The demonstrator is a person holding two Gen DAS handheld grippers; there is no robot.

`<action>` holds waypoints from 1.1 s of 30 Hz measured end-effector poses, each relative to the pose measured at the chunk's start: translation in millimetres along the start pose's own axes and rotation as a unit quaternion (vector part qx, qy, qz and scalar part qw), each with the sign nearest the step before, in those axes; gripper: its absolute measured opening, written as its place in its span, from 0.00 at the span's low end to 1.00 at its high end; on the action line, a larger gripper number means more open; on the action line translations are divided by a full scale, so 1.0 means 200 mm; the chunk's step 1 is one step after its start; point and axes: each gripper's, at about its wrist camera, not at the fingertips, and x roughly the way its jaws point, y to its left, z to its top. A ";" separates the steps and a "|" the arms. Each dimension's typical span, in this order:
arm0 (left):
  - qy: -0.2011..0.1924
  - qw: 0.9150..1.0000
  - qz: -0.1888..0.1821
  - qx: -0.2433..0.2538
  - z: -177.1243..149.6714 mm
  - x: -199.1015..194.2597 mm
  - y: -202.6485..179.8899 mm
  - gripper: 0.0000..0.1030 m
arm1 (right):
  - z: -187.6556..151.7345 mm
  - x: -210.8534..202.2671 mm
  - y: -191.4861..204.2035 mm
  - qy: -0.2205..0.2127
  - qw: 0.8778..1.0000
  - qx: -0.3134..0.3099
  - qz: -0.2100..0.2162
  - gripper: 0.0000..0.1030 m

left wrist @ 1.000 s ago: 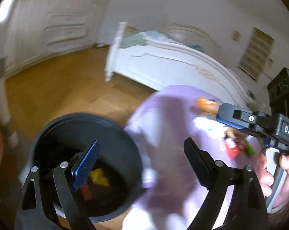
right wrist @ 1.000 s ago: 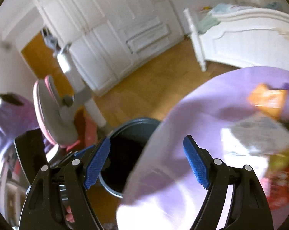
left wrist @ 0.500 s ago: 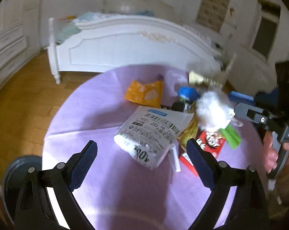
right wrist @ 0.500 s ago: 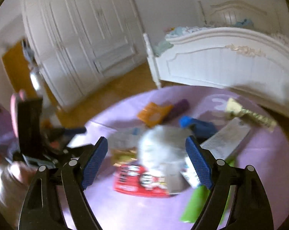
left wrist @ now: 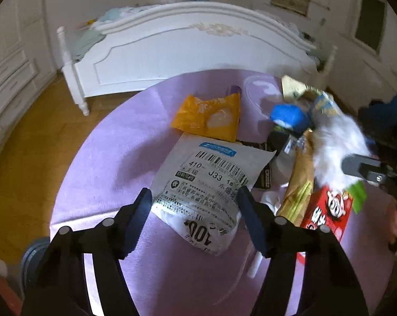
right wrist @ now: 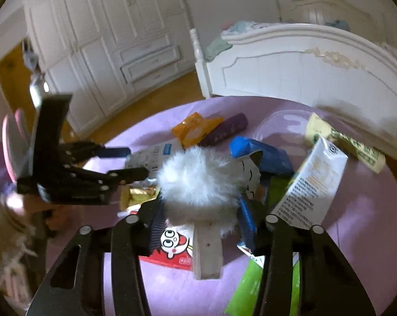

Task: Collect trash
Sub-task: 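Grasp the white printed bag with the left tool while the right tool grasps the fluffy toy, then carry both items over the black bin and open both tools to drop them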

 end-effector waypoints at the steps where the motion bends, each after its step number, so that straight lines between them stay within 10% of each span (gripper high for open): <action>1: -0.005 1.000 0.000 -0.003 -0.01 -0.01 0.00 0.59 | -0.01 -0.02 -0.01 -0.005 1.000 0.011 0.008 0.45; 16: -0.143 0.984 0.020 -0.106 -0.32 -0.67 0.12 0.51 | 0.04 -0.35 0.15 -0.056 0.988 0.075 0.122 0.45; 33: -0.143 0.942 0.118 -0.279 -1.01 -0.88 0.73 0.51 | 0.07 0.36 1.12 0.095 0.974 -0.045 0.199 0.45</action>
